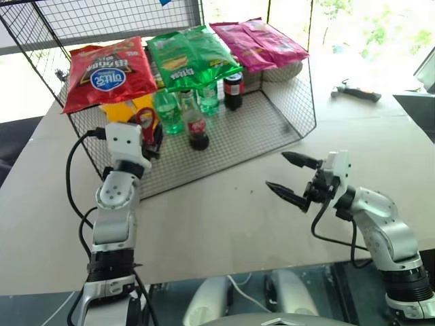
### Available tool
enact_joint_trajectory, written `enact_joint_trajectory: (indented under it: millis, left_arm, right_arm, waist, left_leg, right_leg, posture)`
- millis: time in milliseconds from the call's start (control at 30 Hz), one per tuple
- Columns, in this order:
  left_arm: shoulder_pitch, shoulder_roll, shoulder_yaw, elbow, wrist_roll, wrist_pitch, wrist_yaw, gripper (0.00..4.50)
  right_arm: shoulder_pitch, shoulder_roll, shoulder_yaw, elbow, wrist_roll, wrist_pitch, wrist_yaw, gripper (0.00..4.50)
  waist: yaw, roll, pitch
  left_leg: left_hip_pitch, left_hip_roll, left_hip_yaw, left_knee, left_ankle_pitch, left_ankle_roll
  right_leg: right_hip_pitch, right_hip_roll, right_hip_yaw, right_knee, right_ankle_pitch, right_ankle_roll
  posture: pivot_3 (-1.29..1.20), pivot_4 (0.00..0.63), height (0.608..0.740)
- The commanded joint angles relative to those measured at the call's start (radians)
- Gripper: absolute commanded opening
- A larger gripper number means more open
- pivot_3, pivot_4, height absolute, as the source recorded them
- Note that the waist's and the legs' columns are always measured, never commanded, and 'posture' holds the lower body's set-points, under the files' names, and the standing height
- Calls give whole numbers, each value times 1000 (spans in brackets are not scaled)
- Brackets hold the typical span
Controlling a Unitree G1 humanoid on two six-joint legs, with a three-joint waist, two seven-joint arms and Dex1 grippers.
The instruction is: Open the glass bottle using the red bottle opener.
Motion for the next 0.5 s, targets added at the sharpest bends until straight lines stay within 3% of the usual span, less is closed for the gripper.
enact_joint_trajectory:
  millis: [33, 100, 500]
  left_arm:
    - [-1, 1, 8, -26, -15, -33, -9, 810]
    - [7, -4, 9, -36, -24, -30, -11, 159]
    - [109, -123, 55, -259, -334, 112, -39, 159]
  right_arm:
    - [1, -4, -18, -37, 5, -19, -8, 4500]
    - [1, -6, -19, -38, 6, -19, -9, 4500]
    - [-20, -12, -14, -10, 7, -18, 12, 4500]
  waist:
    - [0, 0, 0]
    - [0, 0, 0]
    - [1, 0, 0]
  left_leg:
    - [0, 0, 0, 0, 0, 0]
    - [0, 0, 0, 0, 0, 0]
    - [0, 0, 0, 1, 0, 0]
  right_leg:
    - [0, 0, 0, 0, 0, 0]
    - [0, 0, 0, 0, 0, 0]
    - [0, -1, 0, 1, 0, 0]
  posture:
    - [0, 150, 735]
    - [0, 150, 735]
    - [0, 150, 735]
